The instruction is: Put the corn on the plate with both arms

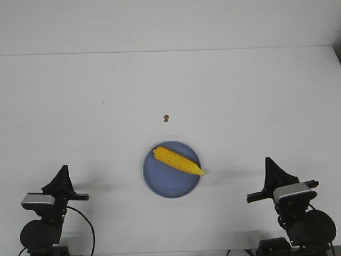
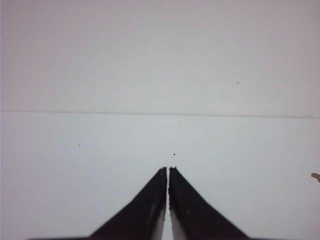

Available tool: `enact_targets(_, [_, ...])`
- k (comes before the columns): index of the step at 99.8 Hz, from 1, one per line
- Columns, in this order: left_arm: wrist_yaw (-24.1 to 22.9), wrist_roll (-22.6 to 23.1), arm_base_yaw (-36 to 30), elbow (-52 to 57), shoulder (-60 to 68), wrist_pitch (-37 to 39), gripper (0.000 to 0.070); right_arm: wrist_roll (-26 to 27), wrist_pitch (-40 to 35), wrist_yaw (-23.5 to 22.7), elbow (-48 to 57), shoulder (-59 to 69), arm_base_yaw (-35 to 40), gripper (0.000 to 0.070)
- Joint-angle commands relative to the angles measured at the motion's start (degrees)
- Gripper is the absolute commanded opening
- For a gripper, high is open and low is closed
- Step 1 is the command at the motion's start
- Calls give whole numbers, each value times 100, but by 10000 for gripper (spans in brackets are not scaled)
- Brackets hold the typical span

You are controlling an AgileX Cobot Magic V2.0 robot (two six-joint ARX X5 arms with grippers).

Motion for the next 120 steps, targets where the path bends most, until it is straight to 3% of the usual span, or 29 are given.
enact_targets(1, [-22, -15, 2, -114, -11, 59, 12, -46, 238, 24, -164, -223, -37, 15])
enact_targets(16, [-22, -15, 2, -114, -11, 59, 12, -44, 857, 24, -835, -844, -146, 15])
enact_targets(92, [-22, -15, -2, -109, -11, 59, 12, 334, 3287, 149, -2712, -820, -476, 15])
enact_targets(120, [-22, -15, -2, -109, -11, 59, 12, 317, 3176, 146, -2723, -820, -476, 15])
